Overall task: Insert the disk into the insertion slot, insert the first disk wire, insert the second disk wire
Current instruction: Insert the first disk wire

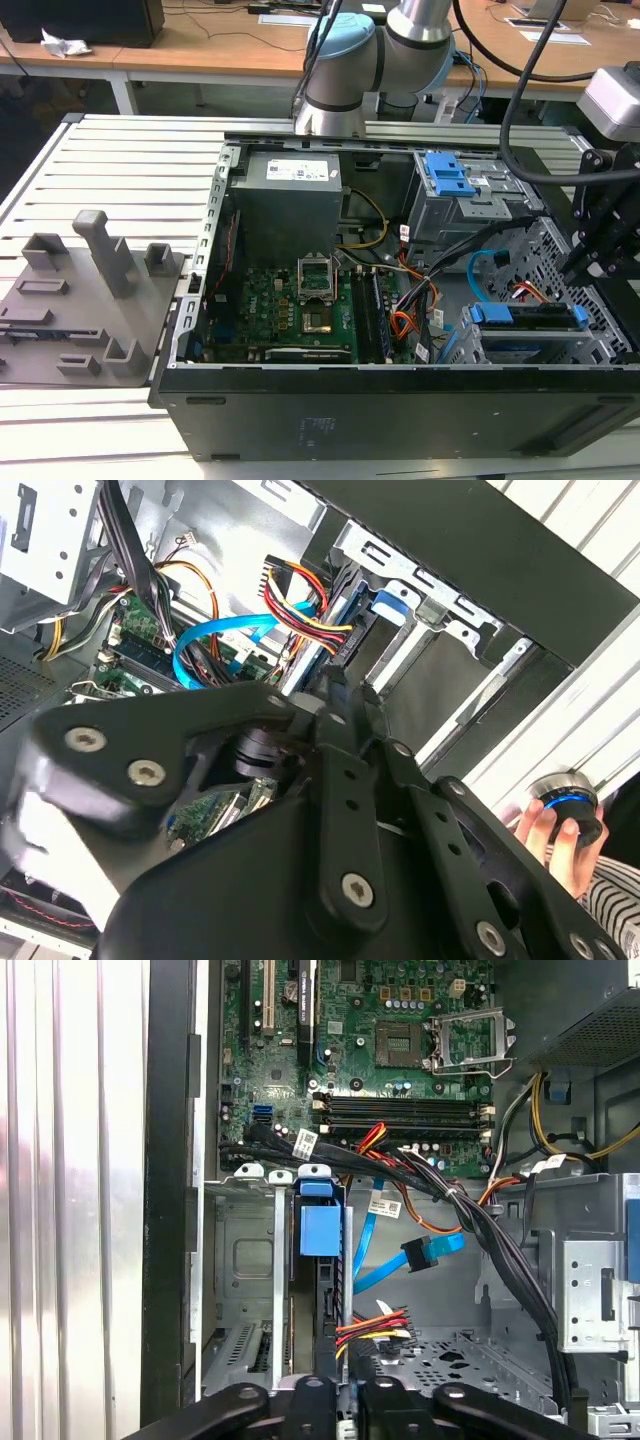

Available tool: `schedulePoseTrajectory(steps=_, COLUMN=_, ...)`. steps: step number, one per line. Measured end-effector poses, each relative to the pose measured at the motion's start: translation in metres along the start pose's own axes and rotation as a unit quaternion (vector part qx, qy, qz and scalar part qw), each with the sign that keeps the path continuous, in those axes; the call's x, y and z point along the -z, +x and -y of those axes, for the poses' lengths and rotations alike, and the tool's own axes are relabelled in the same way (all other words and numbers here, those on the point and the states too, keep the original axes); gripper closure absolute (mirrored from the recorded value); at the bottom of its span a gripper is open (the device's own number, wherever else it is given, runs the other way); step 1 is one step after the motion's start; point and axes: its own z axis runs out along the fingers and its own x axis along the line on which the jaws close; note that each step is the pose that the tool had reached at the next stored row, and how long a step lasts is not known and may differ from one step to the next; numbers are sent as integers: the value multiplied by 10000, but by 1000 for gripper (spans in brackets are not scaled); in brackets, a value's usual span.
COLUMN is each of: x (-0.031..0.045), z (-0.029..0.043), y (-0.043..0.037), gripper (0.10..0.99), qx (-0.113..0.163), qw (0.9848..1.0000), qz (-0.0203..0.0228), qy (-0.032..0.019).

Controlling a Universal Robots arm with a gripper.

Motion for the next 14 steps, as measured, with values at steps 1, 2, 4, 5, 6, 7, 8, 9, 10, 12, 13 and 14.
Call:
schedulePoseTrajectory(steps=1, x=0, z=0, y=0, gripper=933, qx=0, qw=10000, qz=0, qy=0)
schedulePoseTrajectory(steps=2, x=0, z=0, y=0, gripper=980, qx=0, qw=10000, qz=0, qy=0)
schedulePoseTrajectory(steps=4, x=1, z=0, y=0, gripper=980, qx=0, qw=10000, qz=0, qy=0)
schedulePoseTrajectory(steps=5, x=1, z=0, y=0, gripper=980, qx=0, qw=10000, qz=0, qy=0)
schedulePoseTrajectory(steps=6, x=1, z=0, y=0, gripper=980, qx=0, qw=10000, qz=0, qy=0)
schedulePoseTrajectory(steps=7, x=1, z=0, y=0, gripper=980, qx=0, qw=10000, qz=0, qy=0)
schedulePoseTrajectory(steps=8, x=2, z=0, y=0, gripper=980, qx=0, qw=10000, qz=0, qy=0)
schedulePoseTrajectory(steps=9, x=2, z=0, y=0, gripper=980, qx=0, qw=10000, qz=0, qy=0)
schedulePoseTrajectory(steps=10, x=2, z=0, y=0, gripper=980, qx=0, qw=10000, qz=0, qy=0)
schedulePoseTrajectory(steps=12, x=3, z=0, y=0, gripper=980, qx=0, qw=10000, qz=0, qy=0)
schedulePoseTrajectory(steps=13, x=3, z=0, y=0, gripper=980, qx=0, qw=10000, qz=0, qy=0)
schedulePoseTrajectory(steps=14, x=3, z=0, y=0, gripper=980, qx=0, qw=10000, qz=0, qy=0)
